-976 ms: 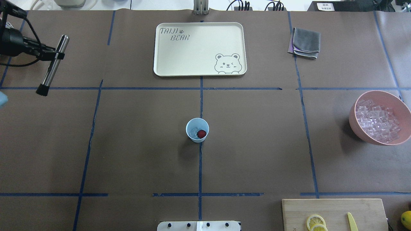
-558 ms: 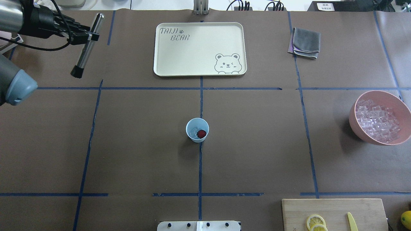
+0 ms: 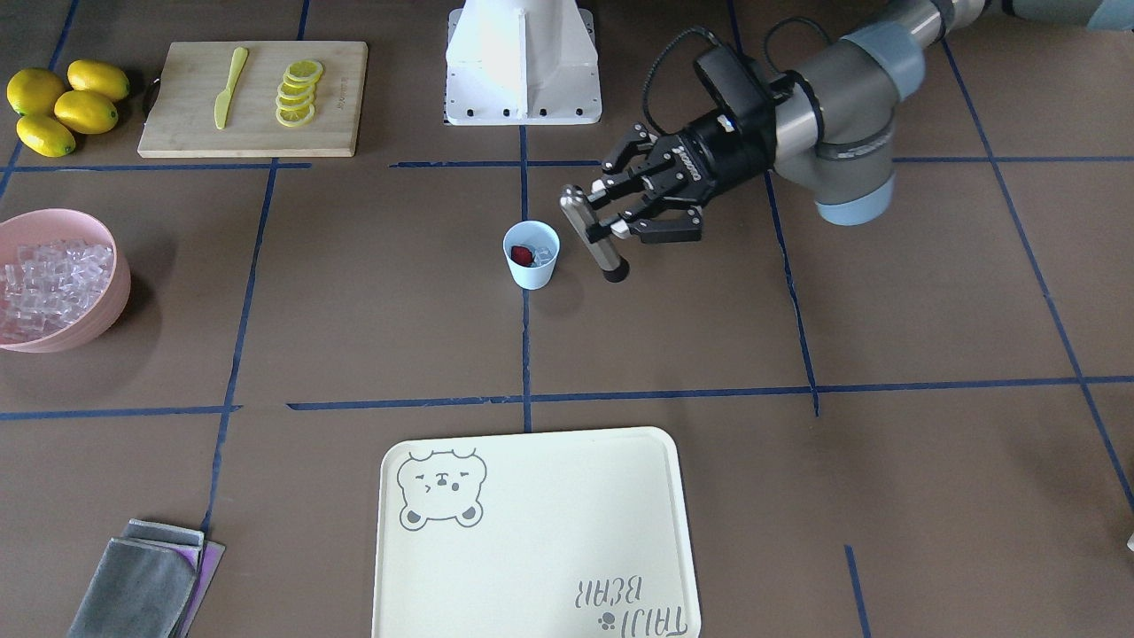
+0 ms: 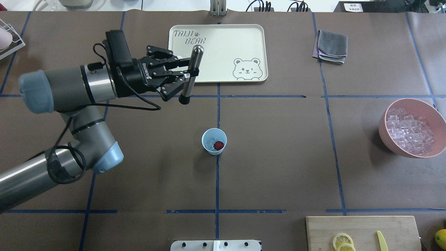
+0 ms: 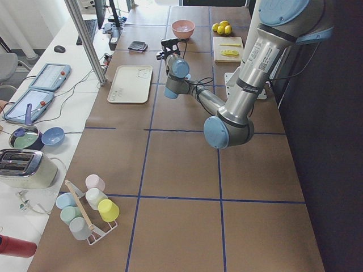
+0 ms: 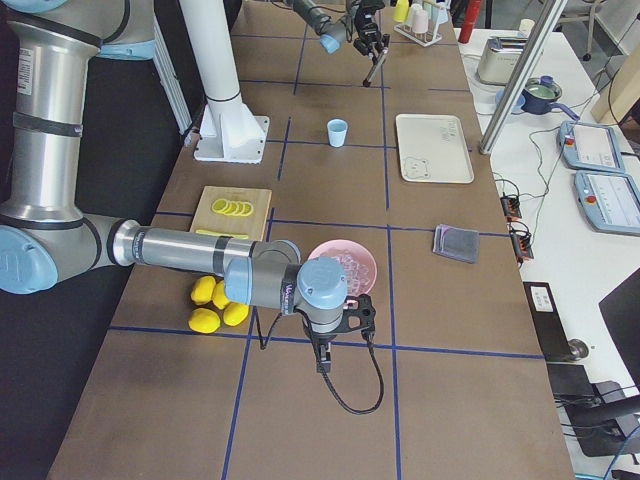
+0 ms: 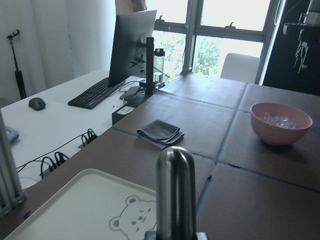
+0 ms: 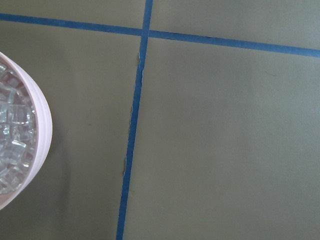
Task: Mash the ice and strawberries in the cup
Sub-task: 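Swing the metal pestle with the left gripper over the cup and lower it in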
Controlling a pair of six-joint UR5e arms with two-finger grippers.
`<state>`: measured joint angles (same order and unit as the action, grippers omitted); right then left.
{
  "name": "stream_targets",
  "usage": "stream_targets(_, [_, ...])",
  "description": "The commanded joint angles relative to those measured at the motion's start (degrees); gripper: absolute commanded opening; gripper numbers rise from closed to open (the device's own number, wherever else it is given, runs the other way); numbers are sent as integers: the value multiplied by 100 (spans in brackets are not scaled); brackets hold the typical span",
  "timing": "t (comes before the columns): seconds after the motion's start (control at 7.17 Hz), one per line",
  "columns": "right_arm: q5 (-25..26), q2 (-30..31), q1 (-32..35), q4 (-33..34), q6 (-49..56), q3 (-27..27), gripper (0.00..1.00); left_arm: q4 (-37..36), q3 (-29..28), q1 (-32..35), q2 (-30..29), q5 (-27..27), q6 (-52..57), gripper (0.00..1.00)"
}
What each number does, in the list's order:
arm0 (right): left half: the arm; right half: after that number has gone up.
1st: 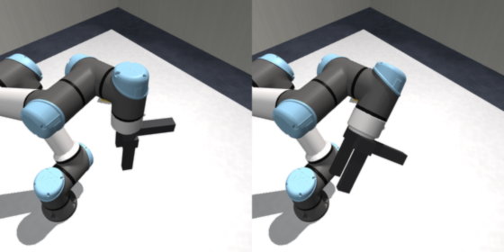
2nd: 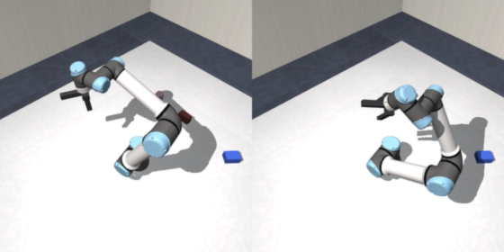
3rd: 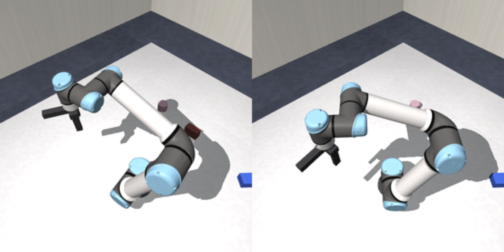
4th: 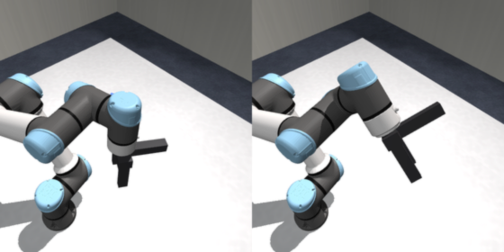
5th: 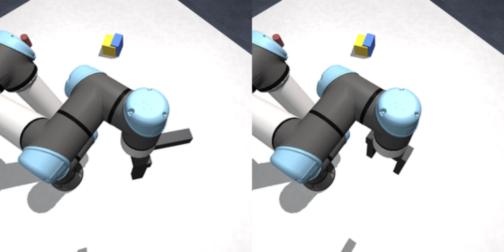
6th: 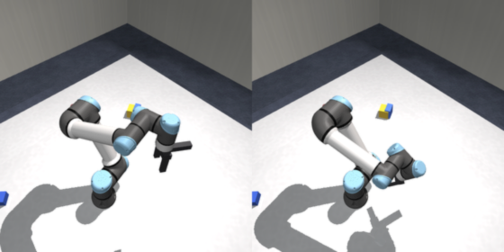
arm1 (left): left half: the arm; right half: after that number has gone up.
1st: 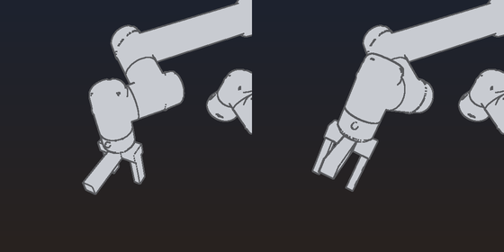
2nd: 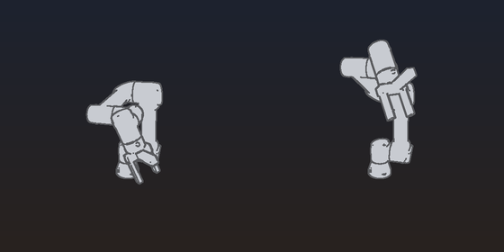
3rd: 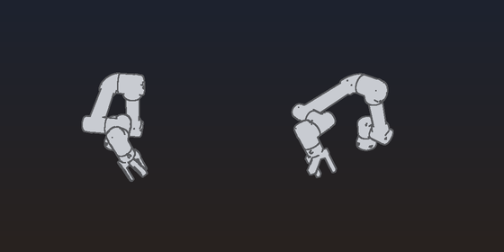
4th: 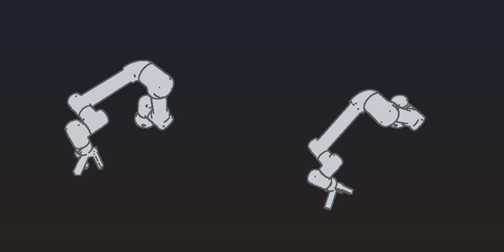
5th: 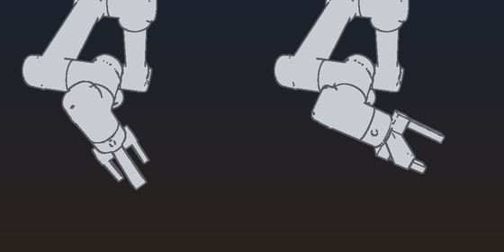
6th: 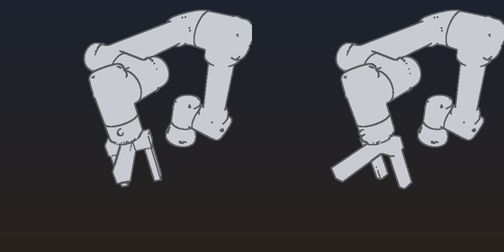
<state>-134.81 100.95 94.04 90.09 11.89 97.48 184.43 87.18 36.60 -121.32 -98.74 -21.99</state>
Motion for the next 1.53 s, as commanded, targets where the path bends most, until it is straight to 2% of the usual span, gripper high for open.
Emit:
stream_targets(0.0, [-1,3,0,0,-3,26,100,890,-78,-645,-225,952,239,0])
stream_targets(0.28, [-1,3,0,0,-3,43,100,1654,-261,-1064,-208,1249,675,0])
stream_targets(0.42, [-1,3,0,0,-3,43,99,1849,-498,-1328,-208,1391,1097,0])
stream_targets(0.7, [-1,3,0,0,-3,35,100,2506,-1155,-1393,-199,1436,1162,0])
stream_targets(0.84, [-1,3,0,0,-3,43,100,2658,-1411,-1401,-216,1593,1180,0])
stream_targets(1.39, [-1,3,0,0,6,26,100,2677,-1642,-1532,-251,1638,1285,0])
